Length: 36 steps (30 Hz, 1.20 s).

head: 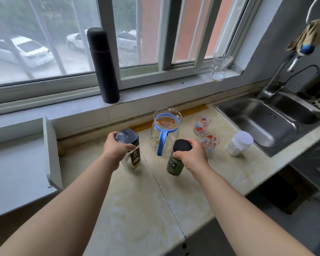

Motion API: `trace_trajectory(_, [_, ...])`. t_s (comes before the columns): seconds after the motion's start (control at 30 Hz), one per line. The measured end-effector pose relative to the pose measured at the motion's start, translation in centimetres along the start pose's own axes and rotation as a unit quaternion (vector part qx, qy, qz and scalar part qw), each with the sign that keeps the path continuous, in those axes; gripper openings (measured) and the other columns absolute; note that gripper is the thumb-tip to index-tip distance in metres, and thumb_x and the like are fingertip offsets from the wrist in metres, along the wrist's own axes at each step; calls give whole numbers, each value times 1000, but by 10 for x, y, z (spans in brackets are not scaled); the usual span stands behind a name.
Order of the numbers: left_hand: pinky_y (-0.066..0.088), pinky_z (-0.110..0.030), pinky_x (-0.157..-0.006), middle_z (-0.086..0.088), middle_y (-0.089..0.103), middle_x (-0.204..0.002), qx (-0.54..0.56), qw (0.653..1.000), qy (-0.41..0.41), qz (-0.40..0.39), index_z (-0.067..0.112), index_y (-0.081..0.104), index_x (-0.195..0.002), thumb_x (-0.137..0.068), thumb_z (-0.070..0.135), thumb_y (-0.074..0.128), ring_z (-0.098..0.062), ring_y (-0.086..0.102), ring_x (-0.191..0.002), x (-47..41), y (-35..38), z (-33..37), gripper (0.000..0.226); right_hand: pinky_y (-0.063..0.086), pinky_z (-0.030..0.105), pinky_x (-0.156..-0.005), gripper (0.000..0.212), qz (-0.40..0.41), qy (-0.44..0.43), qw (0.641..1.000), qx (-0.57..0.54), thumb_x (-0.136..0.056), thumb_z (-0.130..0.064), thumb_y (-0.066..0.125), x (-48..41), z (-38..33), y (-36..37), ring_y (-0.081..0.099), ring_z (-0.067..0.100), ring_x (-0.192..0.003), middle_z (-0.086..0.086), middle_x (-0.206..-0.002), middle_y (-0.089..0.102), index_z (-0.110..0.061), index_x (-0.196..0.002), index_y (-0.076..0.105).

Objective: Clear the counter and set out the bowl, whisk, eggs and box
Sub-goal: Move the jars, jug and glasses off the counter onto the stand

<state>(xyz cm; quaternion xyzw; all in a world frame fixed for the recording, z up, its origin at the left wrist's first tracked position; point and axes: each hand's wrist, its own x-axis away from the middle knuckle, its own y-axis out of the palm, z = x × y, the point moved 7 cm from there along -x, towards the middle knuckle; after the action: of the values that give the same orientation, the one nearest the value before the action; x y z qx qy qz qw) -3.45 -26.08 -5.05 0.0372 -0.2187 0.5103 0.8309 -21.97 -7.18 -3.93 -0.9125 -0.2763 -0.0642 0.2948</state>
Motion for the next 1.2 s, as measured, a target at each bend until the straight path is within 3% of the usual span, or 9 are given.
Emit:
trace_trajectory(0.23, [42,-25,-62,-11,51,-126,40,999,7,33,13,40,-135,-70,-2,78,-26,51,-101,60,-21,3,77,56,37,-84,59,-62,-46,997,-13,-69,-15,76,31,-13,0,55,23,-102,2,-111,55,-20,-122,50])
trace_trajectory(0.37, [40,-31,-72,-6,48,-121,89,995,26,46,12,37,-138,-73,-2,76,-24,48,-104,97,-35,8,77,57,42,-85,51,-95,-89,991,-32,-69,-15,75,52,-31,1,57,21,-99,1,-108,58,-22,-113,51])
trace_trajectory(0.43, [38,-33,-77,-6,51,-120,102,993,35,51,10,39,-134,-73,1,77,-23,50,-104,115,-44,13,72,56,41,-86,55,-100,-113,988,-41,-69,-15,75,62,-42,2,57,22,-101,2,-110,57,-20,-118,51])
trace_trajectory(0.57, [39,-26,-64,-7,59,-118,109,989,62,76,10,47,-124,-73,6,78,-22,56,-104,149,-70,27,60,54,40,-89,65,-110,-135,982,-77,-71,-16,75,82,-68,9,55,23,-103,5,-113,54,-16,-127,43])
trace_trajectory(0.67, [43,-28,-65,-10,63,-117,130,981,92,107,11,49,-124,-70,7,80,-22,60,-100,170,-97,38,62,53,36,-85,59,-127,-148,975,-104,-69,-17,77,96,-90,22,56,24,-103,7,-112,57,-14,-119,45])
trace_trajectory(0.77, [42,-27,-64,-3,63,-113,159,968,124,147,10,47,-124,-74,3,77,-13,61,-91,190,-126,50,58,53,36,-85,53,-135,-172,966,-136,-66,-18,78,113,-117,33,59,22,-100,4,-110,61,-19,-109,47])
trace_trajectory(0.93, [43,-28,-75,-4,62,-115,166,952,161,202,11,46,-126,-76,8,77,-17,58,-100,212,-193,53,59,47,24,-72,55,-179,-222,940,-188,-70,-17,79,150,-168,65,60,18,-96,3,-108,62,-16,-116,50])
trace_trajectory(1.2, [42,-46,-104,-6,64,-120,130,945,141,266,14,45,-129,-69,10,82,-26,58,-116,212,-315,25,70,52,34,-83,50,-262,-224,920,-188,-72,-16,79,200,-218,166,60,20,-98,2,-107,62,-17,-112,51])
